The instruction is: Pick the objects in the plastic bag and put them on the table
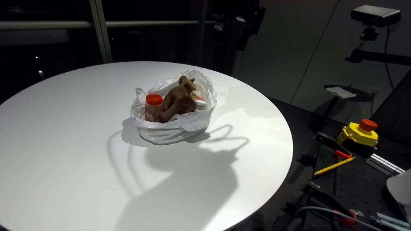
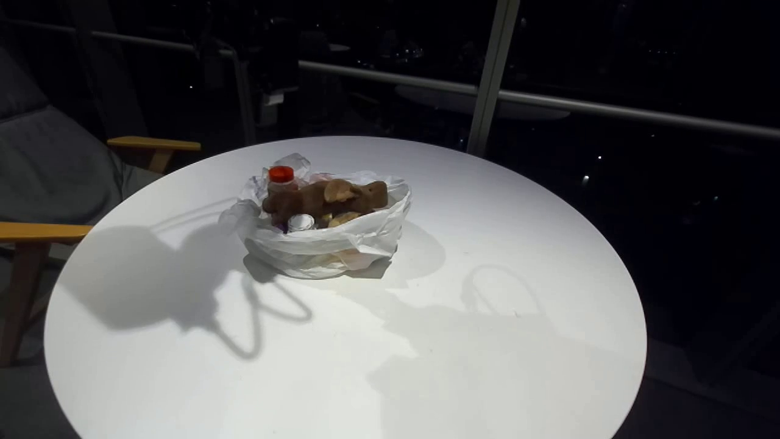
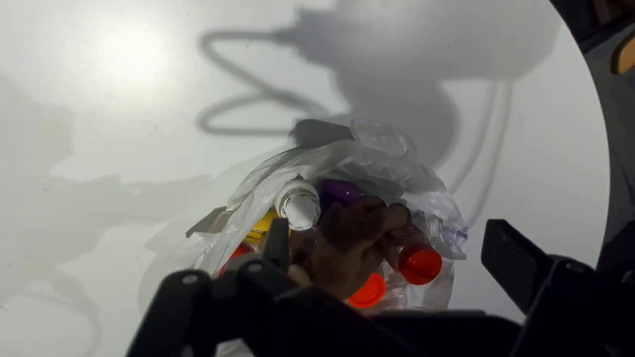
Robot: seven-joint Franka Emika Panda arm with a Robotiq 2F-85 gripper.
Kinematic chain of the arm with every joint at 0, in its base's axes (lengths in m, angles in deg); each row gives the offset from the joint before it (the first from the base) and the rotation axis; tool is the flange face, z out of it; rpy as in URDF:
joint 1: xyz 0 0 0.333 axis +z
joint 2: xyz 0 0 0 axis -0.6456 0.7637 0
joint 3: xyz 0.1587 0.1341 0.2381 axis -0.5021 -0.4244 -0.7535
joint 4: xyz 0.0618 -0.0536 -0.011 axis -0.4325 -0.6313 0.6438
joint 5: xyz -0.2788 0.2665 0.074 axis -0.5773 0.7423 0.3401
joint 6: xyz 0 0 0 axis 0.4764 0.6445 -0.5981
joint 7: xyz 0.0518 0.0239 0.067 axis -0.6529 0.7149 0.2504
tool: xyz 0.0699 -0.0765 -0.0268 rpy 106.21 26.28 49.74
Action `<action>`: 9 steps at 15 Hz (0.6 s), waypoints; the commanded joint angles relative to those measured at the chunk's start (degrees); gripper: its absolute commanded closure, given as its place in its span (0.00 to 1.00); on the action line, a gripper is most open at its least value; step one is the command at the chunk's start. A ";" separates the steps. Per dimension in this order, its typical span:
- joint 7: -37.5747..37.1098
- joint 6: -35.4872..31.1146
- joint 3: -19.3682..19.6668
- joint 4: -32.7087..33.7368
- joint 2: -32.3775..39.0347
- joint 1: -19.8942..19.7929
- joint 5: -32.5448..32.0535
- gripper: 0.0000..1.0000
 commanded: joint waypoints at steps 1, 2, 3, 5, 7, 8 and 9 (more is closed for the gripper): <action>-4.06 -12.81 -1.48 1.34 7.69 0.87 2.47 0.00; -5.42 -15.13 -1.74 2.23 10.06 1.00 1.56 0.00; -6.57 -16.88 -1.84 3.24 12.63 1.02 0.86 0.00; -9.13 -19.32 -1.80 5.24 16.95 1.30 -0.57 0.00; -10.89 -22.46 -1.31 7.71 21.35 1.77 -1.66 0.00; -12.19 -24.44 -0.69 9.15 23.51 2.13 -2.89 0.00; -13.22 -25.86 0.01 10.66 25.44 2.51 -4.06 0.00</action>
